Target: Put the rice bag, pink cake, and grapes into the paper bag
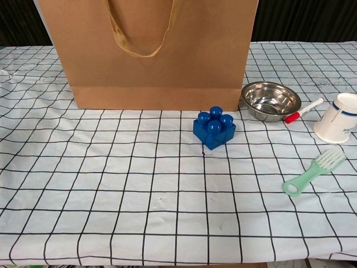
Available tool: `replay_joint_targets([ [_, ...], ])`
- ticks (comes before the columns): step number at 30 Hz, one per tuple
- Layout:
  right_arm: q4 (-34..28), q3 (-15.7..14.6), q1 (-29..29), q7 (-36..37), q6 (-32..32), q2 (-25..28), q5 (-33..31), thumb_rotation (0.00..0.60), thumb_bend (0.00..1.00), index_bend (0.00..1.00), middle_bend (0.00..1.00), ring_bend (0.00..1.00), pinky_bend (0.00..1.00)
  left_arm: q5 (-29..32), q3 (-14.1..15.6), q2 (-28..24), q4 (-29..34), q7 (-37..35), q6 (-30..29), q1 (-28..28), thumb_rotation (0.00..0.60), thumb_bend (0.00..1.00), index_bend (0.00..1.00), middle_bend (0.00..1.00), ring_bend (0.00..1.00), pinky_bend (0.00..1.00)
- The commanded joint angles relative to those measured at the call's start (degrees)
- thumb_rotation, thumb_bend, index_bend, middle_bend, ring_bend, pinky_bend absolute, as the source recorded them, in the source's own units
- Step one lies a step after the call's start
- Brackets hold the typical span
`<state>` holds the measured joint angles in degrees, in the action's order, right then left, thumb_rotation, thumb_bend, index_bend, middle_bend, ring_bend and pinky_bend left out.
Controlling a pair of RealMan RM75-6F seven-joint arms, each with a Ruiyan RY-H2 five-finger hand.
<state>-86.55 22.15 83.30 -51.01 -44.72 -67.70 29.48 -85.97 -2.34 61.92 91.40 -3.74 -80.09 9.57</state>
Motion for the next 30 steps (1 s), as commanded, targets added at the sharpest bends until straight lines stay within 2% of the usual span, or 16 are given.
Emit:
replay_joint_targets([
  [1,9.8,-2.8,4.1,-0.9,0.6,-7.0,-5.5,0.600,0.47,0.56,0.49,0.56,0.40,0.1,0.0,0.0,-0.1,0.1,0.2,0.1,0.600,0.09,0.13,0.09,0.00,0.04],
  [6,11.3,-5.1,5.1,-2.1,0.5,-7.7,-7.7,0.600,0.42,0.54,0.45,0.54,0.39,0.7,-0.1,0.0,-0.2,0.0,0.5,0.2,0.600,0.09,0.13,0.09,0.00,0.04],
  [11,8.5,-5.8,5.6,-2.0,-0.4,-6.5,-8.8,0.600,0.33,0.33,0.33,0.43,0.39,0.8,-0.1,0.1,-0.3,0.0,1.0,0.4,0.600,0.09,0.13,0.09,0.00,0.04],
  [16,5.2,-5.7,5.6,-0.5,-1.0,-5.3,-9.0,0.600,0.30,0.26,0.25,0.35,0.37,2.2,-1.3,-0.1,1.1,1.6,3.1,2.1,0.600,0.09,0.13,0.09,0.00,0.04],
  [22,4.3,-6.8,6.4,-1.0,-1.3,-4.5,-10.8,0.600,0.26,0.20,0.13,0.25,0.30,2.4,-1.3,-0.3,1.4,1.8,2.9,2.1,0.600,0.09,0.13,0.09,0.00,0.05],
  [30,1.7,-6.5,6.0,0.4,-3.4,-2.2,-11.0,0.600,0.24,0.18,0.11,0.24,0.27,2.4,-1.4,-0.4,1.3,1.4,2.5,2.0,0.600,0.09,0.13,0.09,0.00,0.05],
])
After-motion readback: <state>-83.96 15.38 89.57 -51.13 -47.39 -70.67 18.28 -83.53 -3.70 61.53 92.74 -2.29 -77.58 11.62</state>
